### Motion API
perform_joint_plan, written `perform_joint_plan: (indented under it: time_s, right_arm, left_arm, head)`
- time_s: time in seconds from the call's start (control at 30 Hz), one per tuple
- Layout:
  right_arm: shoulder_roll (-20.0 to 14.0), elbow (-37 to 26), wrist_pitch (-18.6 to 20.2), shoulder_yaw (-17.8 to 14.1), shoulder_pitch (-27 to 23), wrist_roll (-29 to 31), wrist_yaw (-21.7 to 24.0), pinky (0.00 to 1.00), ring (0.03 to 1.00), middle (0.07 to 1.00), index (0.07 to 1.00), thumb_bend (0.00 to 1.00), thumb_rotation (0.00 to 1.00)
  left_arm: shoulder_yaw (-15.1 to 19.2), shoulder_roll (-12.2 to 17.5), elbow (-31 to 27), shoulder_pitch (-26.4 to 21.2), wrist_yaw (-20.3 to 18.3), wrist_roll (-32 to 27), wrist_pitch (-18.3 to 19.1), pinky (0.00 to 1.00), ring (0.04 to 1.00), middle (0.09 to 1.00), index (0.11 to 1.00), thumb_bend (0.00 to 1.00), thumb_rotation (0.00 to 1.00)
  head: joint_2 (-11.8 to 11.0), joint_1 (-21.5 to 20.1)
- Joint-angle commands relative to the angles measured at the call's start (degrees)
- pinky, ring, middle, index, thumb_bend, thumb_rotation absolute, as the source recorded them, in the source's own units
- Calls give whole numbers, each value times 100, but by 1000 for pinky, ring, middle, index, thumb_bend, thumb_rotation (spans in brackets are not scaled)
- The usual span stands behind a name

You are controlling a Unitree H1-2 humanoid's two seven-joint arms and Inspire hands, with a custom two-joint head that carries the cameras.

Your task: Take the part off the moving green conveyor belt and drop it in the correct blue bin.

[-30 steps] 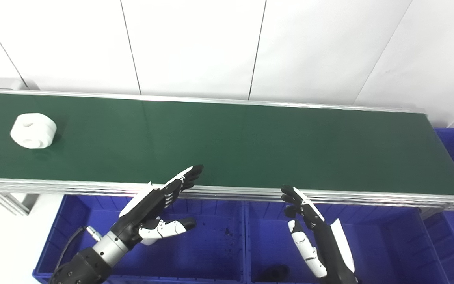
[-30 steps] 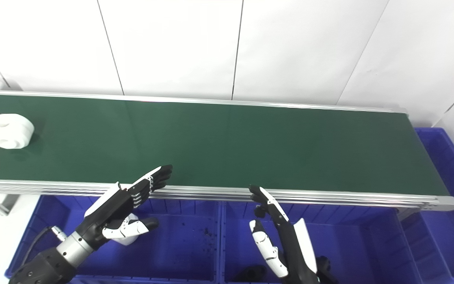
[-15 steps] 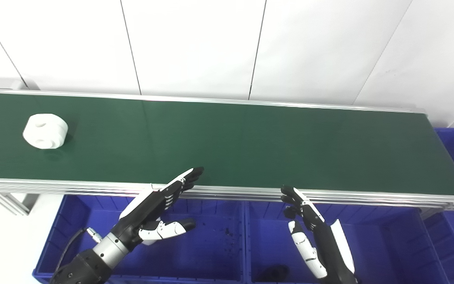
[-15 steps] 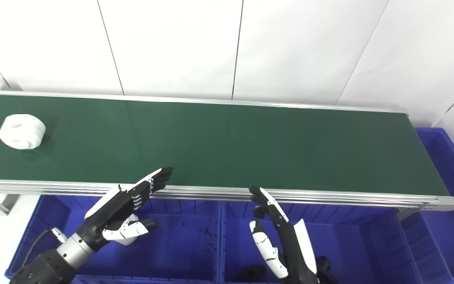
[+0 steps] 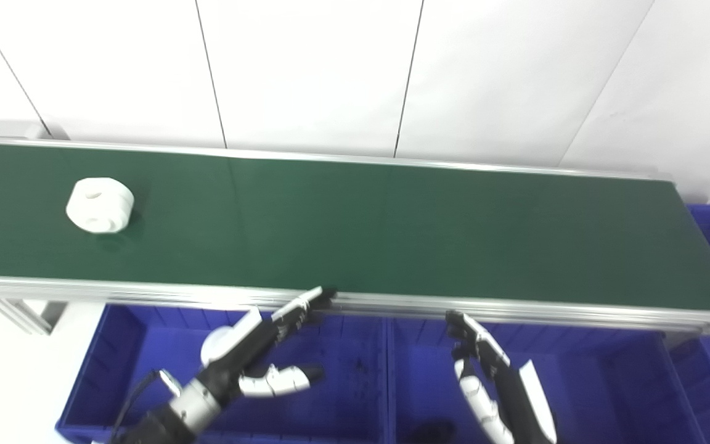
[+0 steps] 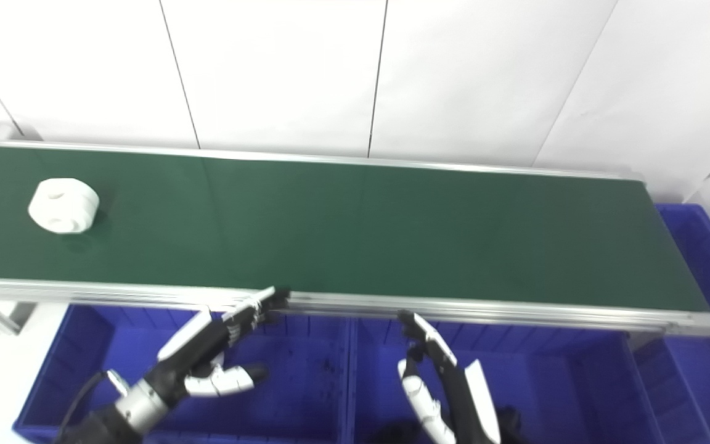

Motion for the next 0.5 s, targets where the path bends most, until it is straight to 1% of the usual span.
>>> perform_joint_plan:
  time_s: [0.0, 0.1, 0.2, 0.37, 0.47]
  right_arm:
    - [14, -183, -297, -18, -64, 39, -65, 784, 845, 872, 860, 342, 913]
    - [16, -257, -237, -13, -76, 60, -35, 787, 847, 874, 862, 332, 890]
    - [1, -311, -223, -12, -65, 87, -14, 790, 849, 875, 864, 328, 883]
    - [0, -328, -274, -10, -42, 83, -30, 790, 847, 871, 862, 316, 869]
    - [1, -357, -263, -6, -26, 59, -32, 791, 847, 871, 862, 316, 864]
  left_arm:
    - [42, -34, -157, -162, 125, -40, -225, 869, 925, 958, 937, 428, 549]
    - [29, -40, -206, -177, 136, -36, -234, 878, 930, 958, 937, 419, 550]
    - [5, -42, -222, -175, 136, -38, -250, 889, 941, 965, 944, 421, 599]
    - [-14, -29, -200, -186, 157, -8, -313, 895, 945, 969, 947, 416, 631]
    - [-13, -13, -272, -175, 159, -8, -236, 902, 949, 974, 951, 411, 642]
  head:
    - [9, 1]
    - [66, -40]
    - [77, -33]
    - [93, -59]
    - [125, -60]
